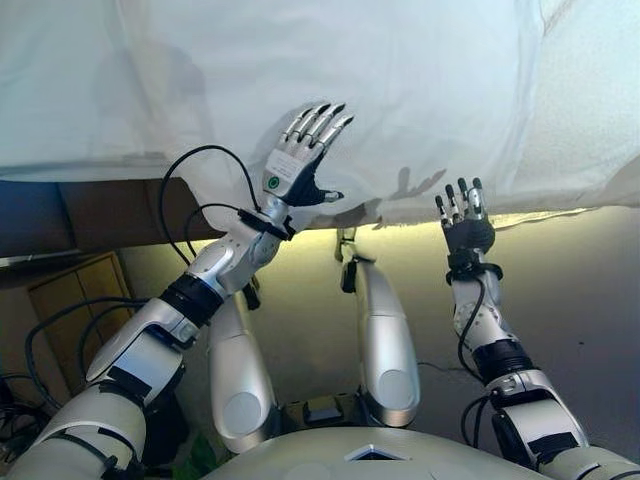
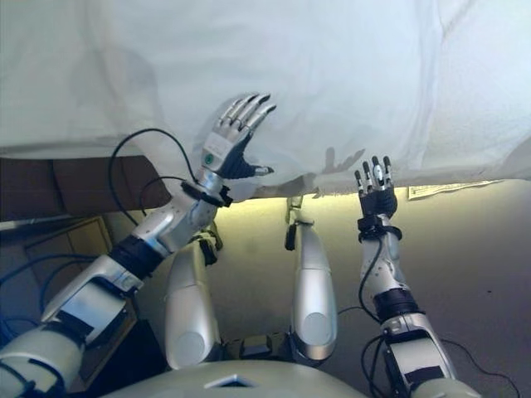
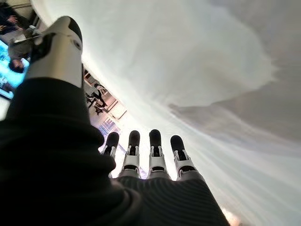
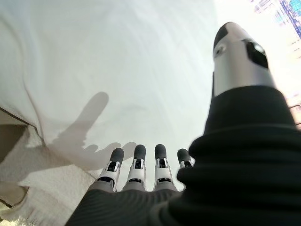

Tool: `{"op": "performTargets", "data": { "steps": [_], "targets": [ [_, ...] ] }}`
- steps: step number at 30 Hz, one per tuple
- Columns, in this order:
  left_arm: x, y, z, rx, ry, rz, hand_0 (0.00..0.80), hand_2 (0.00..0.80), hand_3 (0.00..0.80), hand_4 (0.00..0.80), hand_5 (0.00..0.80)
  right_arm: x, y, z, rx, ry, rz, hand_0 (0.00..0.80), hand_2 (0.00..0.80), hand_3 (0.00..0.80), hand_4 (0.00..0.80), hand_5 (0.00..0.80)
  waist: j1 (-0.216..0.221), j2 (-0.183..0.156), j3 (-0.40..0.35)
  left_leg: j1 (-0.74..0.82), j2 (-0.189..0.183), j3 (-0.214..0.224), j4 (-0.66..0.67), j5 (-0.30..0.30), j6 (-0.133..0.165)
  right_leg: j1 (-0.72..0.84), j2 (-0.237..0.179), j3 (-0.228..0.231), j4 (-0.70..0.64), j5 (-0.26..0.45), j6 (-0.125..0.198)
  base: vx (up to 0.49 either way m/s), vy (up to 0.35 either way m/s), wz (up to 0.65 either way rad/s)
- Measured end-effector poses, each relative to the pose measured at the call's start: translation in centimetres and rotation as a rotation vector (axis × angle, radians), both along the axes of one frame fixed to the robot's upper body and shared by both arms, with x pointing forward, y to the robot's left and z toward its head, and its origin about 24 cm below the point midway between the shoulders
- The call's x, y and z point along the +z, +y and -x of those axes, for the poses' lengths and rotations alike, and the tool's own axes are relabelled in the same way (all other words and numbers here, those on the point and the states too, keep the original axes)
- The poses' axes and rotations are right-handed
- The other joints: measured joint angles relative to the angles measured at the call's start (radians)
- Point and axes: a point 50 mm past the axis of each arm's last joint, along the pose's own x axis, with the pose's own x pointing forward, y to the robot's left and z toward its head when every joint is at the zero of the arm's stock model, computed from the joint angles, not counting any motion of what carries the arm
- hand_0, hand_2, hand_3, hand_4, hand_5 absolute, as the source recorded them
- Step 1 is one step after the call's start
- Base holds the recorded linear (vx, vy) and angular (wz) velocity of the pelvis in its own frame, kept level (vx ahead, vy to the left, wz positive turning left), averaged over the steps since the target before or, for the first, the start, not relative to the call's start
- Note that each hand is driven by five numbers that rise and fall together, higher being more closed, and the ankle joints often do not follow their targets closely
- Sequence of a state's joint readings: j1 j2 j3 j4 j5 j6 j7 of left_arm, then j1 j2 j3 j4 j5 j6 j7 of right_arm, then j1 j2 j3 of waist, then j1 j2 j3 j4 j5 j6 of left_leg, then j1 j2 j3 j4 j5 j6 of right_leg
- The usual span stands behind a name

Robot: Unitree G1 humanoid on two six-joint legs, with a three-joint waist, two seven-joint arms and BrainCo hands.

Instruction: Make the bed neatly

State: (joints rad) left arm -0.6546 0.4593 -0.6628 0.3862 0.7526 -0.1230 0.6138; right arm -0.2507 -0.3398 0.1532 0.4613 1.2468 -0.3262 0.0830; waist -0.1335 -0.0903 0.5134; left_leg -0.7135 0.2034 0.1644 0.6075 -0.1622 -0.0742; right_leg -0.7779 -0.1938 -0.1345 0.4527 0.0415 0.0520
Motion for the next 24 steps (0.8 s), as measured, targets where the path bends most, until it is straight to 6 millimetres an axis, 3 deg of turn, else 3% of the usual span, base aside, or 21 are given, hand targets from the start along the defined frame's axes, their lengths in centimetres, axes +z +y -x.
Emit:
{"op": "performTargets", "data": {
  "steps": [8,21,23,24],
  "targets": [
    [0.2,1.8,-0.8,0.133,-0.111,-0.133,0.0,0.0,0.0,0.0,0.0,2.3,0.2,-0.3,0.027,-0.092,0.007,0.0,0.0,0.0,0.0,0.0,-0.017,-0.001,0.001,-0.07,0.0,-0.005,0.024,0.0,-0.001,-0.099,-0.006,0.01,0.084,-0.037,-0.011,0.0,-0.018,0.02],
    [1.0,2.2,-2.5,0.342,-0.193,-0.32,0.0,0.0,0.0,0.0,0.0,4.1,0.6,-0.5,0.032,-0.154,0.003,0.0,0.0,0.0,0.0,0.0,-0.024,0.001,0.002,-0.138,-0.014,-0.003,0.035,0.001,-0.003,-0.201,-0.024,0.029,0.161,-0.07,-0.02,0.004,0.014,0.02],
    [1.0,2.0,-2.7,0.37,-0.177,-0.33,0.42,0.42,0.42,0.42,0.42,4.5,0.6,-0.6,0.03,-0.161,0.004,0.0,0.0,0.0,0.0,0.0,-0.028,0.004,0.003,-0.137,-0.018,-0.002,0.034,0.001,-0.003,-0.205,-0.029,0.031,0.168,-0.075,-0.019,0.003,0.009,0.02],
    [1.1,2.0,-2.7,0.38,-0.172,-0.331,0.8,0.8,0.8,0.8,0.8,4.7,0.6,-0.7,0.028,-0.163,0.004,0.0,0.0,0.0,0.0,0.0,-0.031,0.005,0.003,-0.137,-0.02,-0.003,0.034,0.001,-0.003,-0.206,-0.031,0.031,0.172,-0.077,-0.019,0.003,0.015,0.05]
  ]
}}
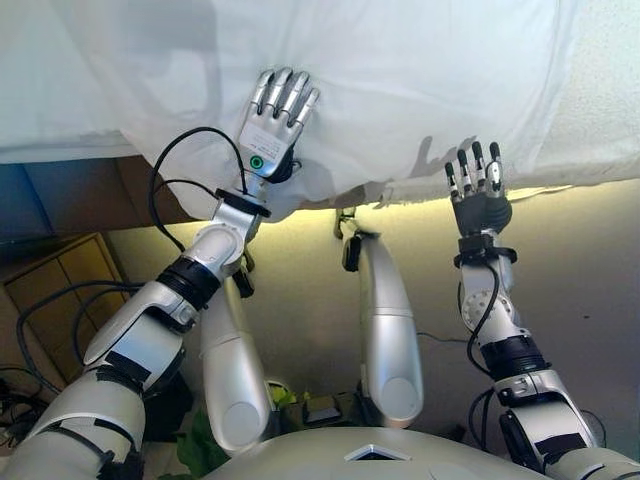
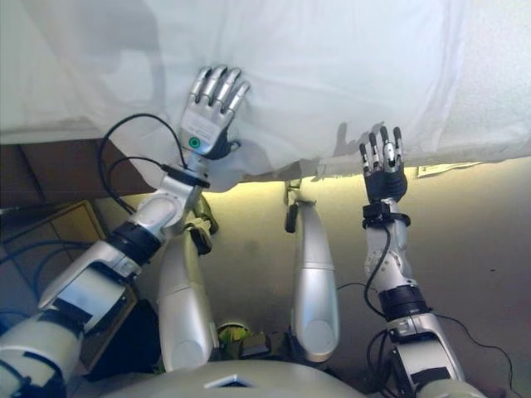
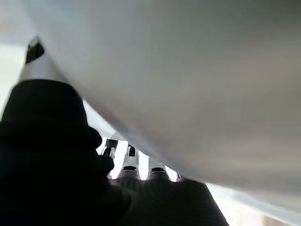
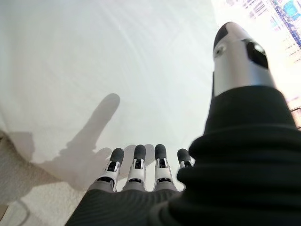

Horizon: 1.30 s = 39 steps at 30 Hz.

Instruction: Make the bed neatly

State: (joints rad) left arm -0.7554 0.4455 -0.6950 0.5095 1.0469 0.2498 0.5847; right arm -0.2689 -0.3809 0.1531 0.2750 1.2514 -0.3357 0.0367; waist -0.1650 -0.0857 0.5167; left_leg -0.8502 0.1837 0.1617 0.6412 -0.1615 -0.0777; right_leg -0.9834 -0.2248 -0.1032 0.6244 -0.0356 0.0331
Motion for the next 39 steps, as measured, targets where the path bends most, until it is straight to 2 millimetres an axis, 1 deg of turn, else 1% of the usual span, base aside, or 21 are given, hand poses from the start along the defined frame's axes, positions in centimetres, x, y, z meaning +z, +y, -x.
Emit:
{"op": "performTargets", "data": {
  "steps": [5,9,10,12,16,21,25,26,27,28,29,35,39],
  "targets": [
    [1.5,-0.6,-0.5,0.003,-0.042,0.01,0.8,0.8,0.8,0.8,0.8,1.3,-0.1,-0.2,0.004,-0.037,0.016,0.0,0.0,0.0,0.0,0.0,-0.011,0.005,0.0,0.0,-0.006,0.0,-0.009,0.006,-0.01,-0.004,-0.006,0.001,0.0,-0.001,0.0,-0.005,0.014,0.03],
    [2.0,-0.9,-0.6,-0.003,-0.054,0.012,0.8,0.8,0.8,0.8,0.8,1.3,-0.2,-0.2,-0.005,-0.031,0.017,0.0,0.0,0.0,0.0,0.0,-0.011,0.015,0.002,0.002,-0.008,0.0,-0.017,0.008,-0.013,-0.005,-0.006,0.001,0.002,-0.001,-0.001,0.0,0.0,0.0],
    [2.2,-1.0,-0.6,-0.005,-0.058,0.014,0.8,0.8,0.8,0.8,0.8,1.3,-0.2,-0.2,-0.005,-0.031,0.017,0.0,0.0,0.0,0.0,0.0,-0.011,0.02,0.002,0.003,-0.008,0.0,-0.019,0.012,-0.018,-0.005,-0.007,0.001,0.002,-0.001,-0.002,0.0,0.0,0.0],
    [2.2,-1.1,-0.6,-0.007,-0.058,0.017,0.8,0.8,0.8,0.8,0.8,1.3,-0.2,-0.1,-0.005,-0.031,0.017,0.0,0.0,0.0,0.0,0.0,-0.011,0.029,0.002,0.006,-0.011,0.0,-0.021,0.012,-0.019,-0.005,-0.009,0.001,0.005,0.0,-0.003,0.0,0.0,0.0],
    [1.7,-1.2,-0.7,-0.001,-0.038,0.02,0.8,0.8,0.8,0.8,0.8,1.2,-0.2,-0.1,-0.005,-0.028,0.016,0.0,0.0,0.0,0.0,0.0,-0.011,0.032,0.003,0.033,-0.015,0.003,-0.031,0.014,-0.022,0.016,-0.014,0.003,0.01,-0.006,-0.002,-0.003,0.025,0.01],
    [0.1,-0.5,-0.5,0.011,0.019,0.057,0.8,0.8,0.8,0.8,0.8,0.9,-0.3,0.2,-0.011,-0.03,0.016,0.0,0.0,0.0,0.0,0.0,-0.012,0.033,0.002,0.098,-0.018,0.003,-0.051,0.017,-0.027,0.075,-0.015,0.002,0.008,-0.015,-0.001,0.003,0.005,0.01],
    [-2.0,0.4,0.0,0.02,0.084,0.121,0.8,0.8,0.8,0.8,0.8,-0.2,-0.6,0.9,-0.013,-0.002,0.02,0.0,0.0,0.0,0.0,0.0,-0.014,0.034,0.002,0.193,-0.029,0.002,-0.105,0.027,-0.027,0.162,-0.024,-0.009,-0.015,-0.032,0.006,-0.024,0.063,0.08],
    [-2.8,0.7,0.3,0.023,0.11,0.145,0.8,0.8,0.8,0.8,0.8,-0.5,-0.7,1.2,-0.014,0.004,0.022,0.0,0.0,0.0,0.0,0.0,-0.014,0.035,0.002,0.219,-0.033,0.002,-0.123,0.043,-0.035,0.185,-0.026,-0.013,-0.023,-0.028,0.001,-0.057,0.068,0.08],
    [-3.1,0.9,0.5,0.027,0.115,0.161,0.8,0.8,0.8,0.8,0.8,-0.7,-0.8,1.4,-0.013,0.008,0.023,0.0,0.0,0.0,0.0,0.0,-0.013,0.036,0.002,0.246,-0.034,0.0,-0.141,0.04,-0.031,0.209,-0.025,-0.017,-0.032,-0.035,0.008,0.027,0.057,0.07],
    [-3.6,1.3,0.7,0.034,0.128,0.173,0.8,0.8,0.8,0.8,0.8,-0.9,-0.9,1.5,-0.014,0.012,0.024,0.0,0.0,0.0,0.0,0.0,-0.012,0.037,0.001,0.265,-0.036,-0.001,-0.153,0.049,-0.037,0.228,-0.026,-0.018,-0.035,-0.033,0.004,0.031,0.05,0.04],
    [-4.2,1.6,0.9,0.04,0.143,0.188,0.8,0.8,0.8,0.8,0.8,-0.9,-1.0,1.6,-0.015,0.01,0.025,0.0,0.0,0.0,0.0,0.0,-0.011,0.039,0.001,0.284,-0.036,0.0,-0.16,0.05,-0.038,0.244,-0.026,-0.02,-0.038,-0.034,0.004,0.043,0.045,0.03],
    [-7.2,3.6,2.0,0.078,0.251,0.256,0.8,0.8,0.8,0.8,0.8,-1.3,-2.1,2.0,-0.052,0.025,0.03,0.0,0.0,0.0,0.0,0.0,-0.008,0.068,0.002,0.412,-0.038,-0.003,-0.215,0.057,-0.04,0.381,-0.027,-0.047,-0.085,-0.036,0.008,0.056,0.049,0.04],
    [-8.4,4.5,2.4,0.086,0.282,0.278,0.8,0.8,0.8,0.8,0.8,-1.7,-3.0,2.4,-0.067,0.031,0.047,0.0,0.0,0.0,0.0,0.0,0.003,0.09,-0.005,0.438,-0.039,-0.004,-0.244,0.072,-0.041,0.41,-0.028,-0.058,-0.108,-0.033,0.013,0.033,0.04,0.06]
  ]
}}
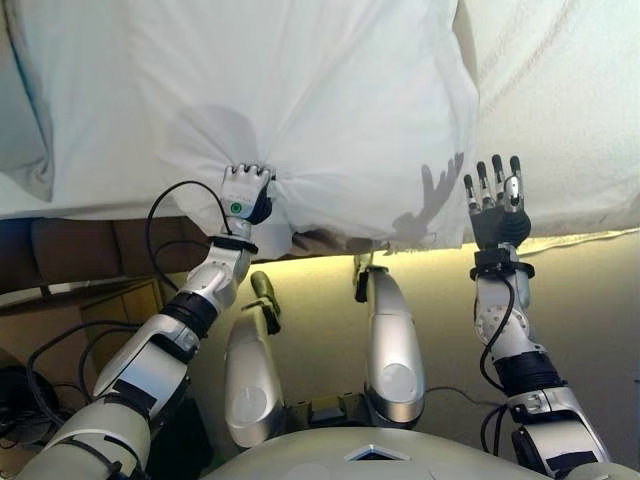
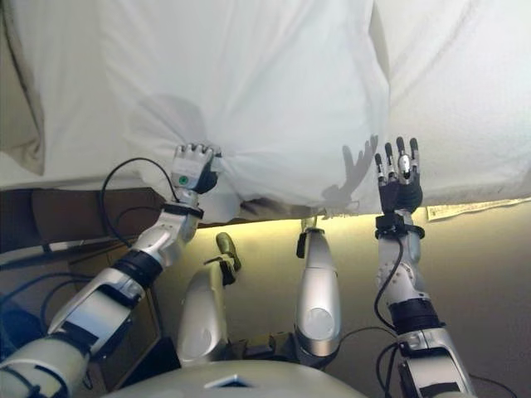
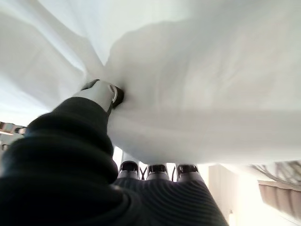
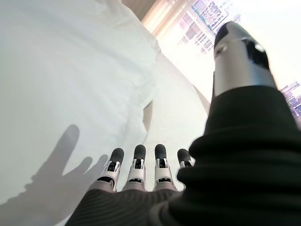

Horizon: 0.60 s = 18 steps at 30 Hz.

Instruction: Make the bed neatly

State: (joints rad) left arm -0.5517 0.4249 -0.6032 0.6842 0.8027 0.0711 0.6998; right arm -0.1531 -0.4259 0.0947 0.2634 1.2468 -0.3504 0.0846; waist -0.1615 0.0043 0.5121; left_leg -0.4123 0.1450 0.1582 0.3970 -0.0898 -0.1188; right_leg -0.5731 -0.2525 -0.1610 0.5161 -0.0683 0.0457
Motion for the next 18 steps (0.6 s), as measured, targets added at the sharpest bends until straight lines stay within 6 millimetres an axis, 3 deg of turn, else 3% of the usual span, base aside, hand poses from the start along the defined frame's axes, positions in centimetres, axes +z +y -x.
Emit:
{"op": "performTargets", "data": {
  "steps": [6,12,15,18],
  "targets": [
    [-0.5,1.5,0.0,-0.024,0.024,-0.047,0.8,0.8,0.8,0.8,0.8,-0.3,-1.1,-0.6,-0.018,0.026,0.034,0.0,0.0,0.0,0.0,0.0,0.013,0.017,0.001,0.02,-0.005,-0.002,-0.009,0.002,0.0,0.019,-0.004,-0.005,-0.004,0.001,-0.001,0.064,0.101,0.02],
    [-0.5,1.9,-0.3,-0.054,0.052,-0.07,0.8,0.8,0.8,0.8,0.8,1.2,-1.0,-2.5,-0.043,0.029,0.065,0.0,0.0,0.0,0.0,0.0,0.029,0.079,-0.003,0.055,-0.02,-0.006,-0.056,0.023,0.007,0.059,-0.013,-0.016,-0.043,0.013,0.01,0.033,0.061,0.06],
    [-0.7,1.9,-0.1,-0.052,0.067,-0.04,0.8,0.8,0.8,0.8,0.8,0.0,-1.9,-2.4,-0.094,0.072,0.062,0.0,0.0,0.0,0.0,0.0,0.047,0.107,-0.007,0.075,-0.022,-0.028,-0.091,0.043,0.004,0.091,-0.014,-0.046,-0.064,0.016,0.009,0.066,0.002,0.19],
    [-1.6,2.2,0.4,-0.03,0.102,0.006,0.8,0.8,0.8,0.8,0.8,-1.4,-2.0,-1.6,-0.105,0.099,0.062,0.0,0.0,0.0,0.0,0.0,0.061,0.114,-0.01,0.125,-0.022,-0.039,-0.135,0.057,0.001,0.144,-0.011,-0.069,-0.084,0.016,0.008,0.097,-0.031,0.15]
  ]
}}
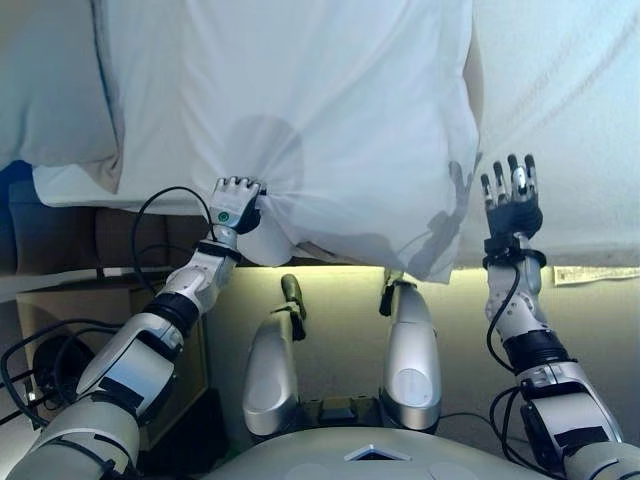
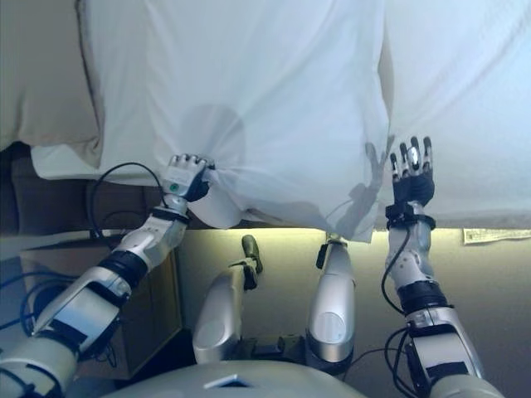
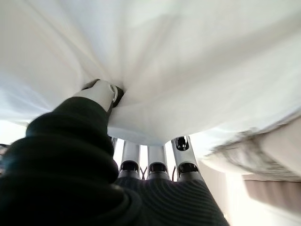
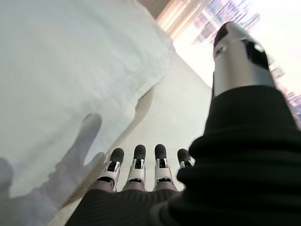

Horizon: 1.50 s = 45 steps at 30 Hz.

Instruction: Make the bed neatly

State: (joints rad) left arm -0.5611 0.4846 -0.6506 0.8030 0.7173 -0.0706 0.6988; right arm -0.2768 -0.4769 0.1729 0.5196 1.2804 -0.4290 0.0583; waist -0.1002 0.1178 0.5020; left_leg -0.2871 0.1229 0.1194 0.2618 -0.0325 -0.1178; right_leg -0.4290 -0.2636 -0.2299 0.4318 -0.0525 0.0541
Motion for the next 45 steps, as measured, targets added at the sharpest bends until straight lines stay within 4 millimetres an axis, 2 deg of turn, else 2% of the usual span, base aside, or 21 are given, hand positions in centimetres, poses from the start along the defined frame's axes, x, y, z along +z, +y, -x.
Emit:
{"op": "performTargets", "data": {
  "steps": [7,8,9,10,11,18,20,24,28,33,37,39,41,43,45],
  "targets": [
    [-1.5,-1.5,0.9,-0.026,0.038,0.096,0.8,0.8,0.8,0.8,0.8,-0.6,0.7,0.3,-0.044,-0.033,-0.033,0.0,0.0,0.0,0.0,0.0,0.041,0.025,-0.044,0.035,0.002,-0.03,-0.011,0.001,-0.001,0.068,0.002,-0.039,-0.028,-0.002,0.003,0.071,-0.059,0.12],
    [-1.6,-1.5,1.0,-0.031,0.04,0.1,0.75,0.75,0.75,0.75,0.75,-0.6,1.0,0.2,-0.045,-0.037,-0.041,0.0,0.0,0.0,0.0,0.0,0.044,0.024,-0.055,0.032,0.002,-0.037,-0.011,0.001,-0.001,0.068,0.002,-0.042,-0.027,-0.003,0.004,0.003,-0.067,0.12],
    [-1.6,-1.6,1.0,-0.035,0.041,0.102,0.618,0.618,0.618,0.618,0.618,-0.7,1.2,0.2,-0.047,-0.038,-0.049,0.0,0.0,0.0,0.0,0.0,0.049,0.023,-0.064,0.031,0.002,-0.039,-0.009,0.001,-0.001,0.069,0.002,-0.044,-0.027,-0.004,0.004,-0.016,-0.061,0.06],
    [-1.6,-1.7,1.1,-0.039,0.042,0.106,0.195,0.195,0.195,0.195,0.195,-0.8,1.2,0.3,-0.052,-0.033,-0.053,0.0,0.0,0.0,0.0,0.0,0.056,0.022,-0.073,0.031,0.002,-0.04,-0.008,0.001,-0.001,0.07,0.002,-0.045,-0.027,-0.004,0.003,-0.03,-0.043,0.03],
    [-1.7,-1.9,1.1,-0.041,0.043,0.111,0.0,0.0,0.0,0.0,0.0,-1.0,1.2,0.3,-0.059,-0.024,-0.053,0.0,0.0,0.0,0.0,0.0,0.063,0.022,-0.083,0.03,0.002,-0.041,-0.008,0.001,-0.001,0.07,0.002,-0.047,-0.027,-0.004,0.003,-0.041,-0.053,0.04],
    [-3.8,-1.7,2.8,-0.033,0.108,0.126,0.0,0.0,0.0,0.0,0.0,-1.4,1.0,0.4,-0.106,0.001,-0.061,0.0,0.0,0.0,0.0,0.0,0.069,0.017,-0.111,-0.003,0.002,-0.07,0.001,-0.001,0.003,0.063,0.002,-0.067,-0.033,-0.006,0.003,-0.043,-0.056,0.09],
    [-3.9,-1.6,2.9,-0.032,0.112,0.127,0.0,0.0,0.0,0.0,0.0,-1.5,1.1,0.5,-0.11,0.003,-0.067,0.0,0.0,0.0,0.0,0.0,0.088,0.012,-0.113,-0.007,0.003,-0.069,0.004,-0.001,0.003,0.059,0.002,-0.067,-0.033,-0.005,0.002,-0.012,-0.057,0.01],
    [-4.3,-1.4,3.3,-0.025,0.131,0.126,0.0,0.0,0.0,0.0,0.0,-2.0,2.0,0.5,-0.105,0.011,-0.1,0.0,0.0,0.0,0.0,0.0,0.094,-0.011,-0.126,0.001,0.003,-0.071,-0.006,0.0,0.002,0.072,0.004,-0.072,-0.046,-0.002,0.004,0.016,-0.011,0.01],
    [-5.7,-1.0,4.6,0.0,0.193,0.145,0.0,0.0,0.0,0.0,0.0,-2.6,2.6,0.8,-0.108,0.027,-0.126,0.0,0.0,0.0,0.0,0.0,0.093,-0.034,-0.151,0.063,0.005,-0.069,-0.048,0.008,0.002,0.151,0.018,-0.081,-0.121,0.02,0.017,0.088,0.011,0.03],
    [-6.8,0.6,6.0,0.1,0.269,0.304,0.0,0.0,0.0,0.0,0.0,-3.7,2.4,1.8,-0.134,0.087,-0.082,0.0,0.0,0.0,0.0,0.0,0.097,-0.045,-0.222,0.143,0.0,-0.068,-0.131,0.025,0.006,0.261,0.042,-0.083,-0.252,0.063,0.04,0.144,0.034,0.07],
    [-7.9,1.7,8.0,0.145,0.378,0.502,0.0,0.0,0.0,0.0,0.0,-5.7,1.9,4.1,-0.157,0.213,0.058,0.0,0.0,0.0,0.0,0.0,0.116,-0.054,-0.3,0.21,-0.001,-0.064,-0.191,0.028,0.006,0.358,0.066,-0.084,-0.372,0.093,0.055,0.122,0.038,0.06],
    [-7.7,2.8,9.2,0.154,0.394,0.6,0.0,0.0,0.0,0.0,0.0,-6.8,1.3,5.8,-0.142,0.26,0.105,0.0,0.0,0.0,0.0,0.0,0.119,-0.067,-0.339,0.224,-0.001,-0.062,-0.215,0.029,0.004,0.38,0.072,-0.083,-0.405,0.096,0.06,0.066,0.024,0.12],
    [-7.5,4.3,10.6,0.195,0.425,0.722,0.0,0.0,0.0,0.0,0.0,-7.9,0.4,7.8,-0.129,0.319,0.129,0.0,0.0,0.0,0.0,0.0,0.116,-0.079,-0.367,0.245,0.001,-0.039,-0.238,0.03,0.003,0.4,0.078,-0.079,-0.435,0.101,0.064,0.042,0.022,-0.04],
    [-7.4,5.1,11.6,0.213,0.463,0.835,0.0,0.0,0.0,0.0,0.0,-8.9,-0.3,9.6,-0.119,0.384,0.158,0.0,0.0,0.0,0.0,0.0,0.115,-0.094,-0.389,0.266,0.001,-0.033,-0.259,0.031,0.001,0.424,0.085,-0.078,-0.464,0.108,0.066,0.022,0.038,-0.09],
    [-7.7,5.3,12.3,0.217,0.513,0.928,0.0,0.0,0.0,0.0,0.0,-9.6,-0.2,10.5,-0.094,0.442,0.184,0.0,0.0,0.0,0.0,0.0,0.113,-0.109,-0.41,0.285,0.004,-0.021,-0.278,0.033,-0.002,0.437,0.088,-0.076,-0.485,0.112,0.067,0.017,0.05,-0.1]
  ]
}}
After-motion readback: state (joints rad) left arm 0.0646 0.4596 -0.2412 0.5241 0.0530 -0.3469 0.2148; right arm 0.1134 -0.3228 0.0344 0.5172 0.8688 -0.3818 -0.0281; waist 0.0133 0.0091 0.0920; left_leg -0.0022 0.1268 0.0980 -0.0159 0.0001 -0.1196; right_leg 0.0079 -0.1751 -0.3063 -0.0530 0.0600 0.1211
